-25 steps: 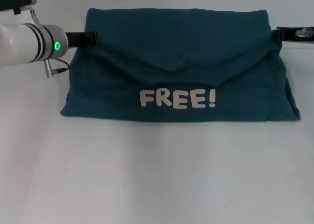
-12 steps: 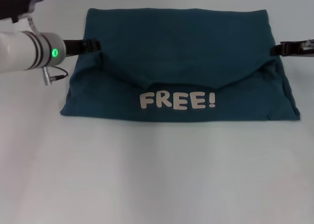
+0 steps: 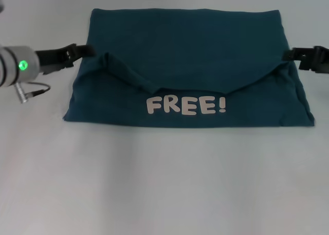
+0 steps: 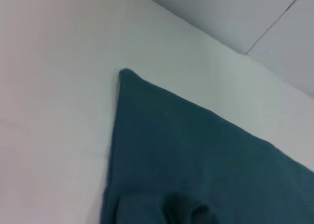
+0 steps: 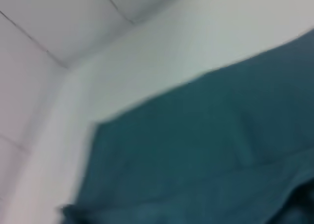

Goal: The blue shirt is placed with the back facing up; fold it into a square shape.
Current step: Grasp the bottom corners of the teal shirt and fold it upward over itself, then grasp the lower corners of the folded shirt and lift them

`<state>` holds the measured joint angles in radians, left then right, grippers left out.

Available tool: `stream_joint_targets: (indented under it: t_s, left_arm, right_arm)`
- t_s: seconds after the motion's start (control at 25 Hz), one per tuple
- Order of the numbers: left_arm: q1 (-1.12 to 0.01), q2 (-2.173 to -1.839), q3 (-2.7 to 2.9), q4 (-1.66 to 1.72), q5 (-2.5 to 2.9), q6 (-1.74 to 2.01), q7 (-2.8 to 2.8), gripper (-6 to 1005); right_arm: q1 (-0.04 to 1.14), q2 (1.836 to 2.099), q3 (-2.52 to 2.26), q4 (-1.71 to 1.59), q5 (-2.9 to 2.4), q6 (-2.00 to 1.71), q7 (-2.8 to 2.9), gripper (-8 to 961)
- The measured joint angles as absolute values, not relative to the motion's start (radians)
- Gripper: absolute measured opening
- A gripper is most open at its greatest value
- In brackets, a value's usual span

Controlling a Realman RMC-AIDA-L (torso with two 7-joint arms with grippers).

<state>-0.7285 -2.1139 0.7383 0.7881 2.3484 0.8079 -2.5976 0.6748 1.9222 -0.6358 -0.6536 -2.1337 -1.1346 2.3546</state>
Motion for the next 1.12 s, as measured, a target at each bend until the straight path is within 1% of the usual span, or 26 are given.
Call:
stream_joint_targets:
  t_s: [0.04, 0.24, 0.36, 0.48, 0.76, 1.12]
  left_arm:
    - [-0.706, -2.108, 0.738, 0.802, 2.318, 0.842, -2.594, 688]
    - [-0.634, -2.073, 0.712, 0.82, 2.249, 1.011, -2.566, 712]
    - [-0.62, -2.066, 0.64, 0.813, 2.246, 1.099, -2.473, 717]
    - [-0.616, -2.063, 0.586, 0.791, 2.245, 1.131, -2.325, 716]
    - [-0.615, -2.066, 0.612, 0.696, 2.255, 1.015, -2.167, 717]
    - [-0.618, -2.085, 0.628, 0.643, 2.255, 0.945, -2.17, 716]
  right_arm:
    - [0.636, 1.925, -0.62, -0.655, -2.07, -1.176, 2.329, 696]
    - [0.47, 1.926, -0.567, -0.613, -1.829, -1.391, 2.207, 733]
    - [0.402, 1.927, -0.557, -0.608, -1.807, -1.498, 2.159, 732]
    - [0.358, 1.928, -0.553, -0.604, -1.808, -1.563, 2.112, 730]
    - [0.337, 1.933, -0.484, -0.559, -1.81, -1.589, 2.049, 729]
    - [0.351, 1.933, -0.478, -0.557, -1.811, -1.568, 2.045, 729]
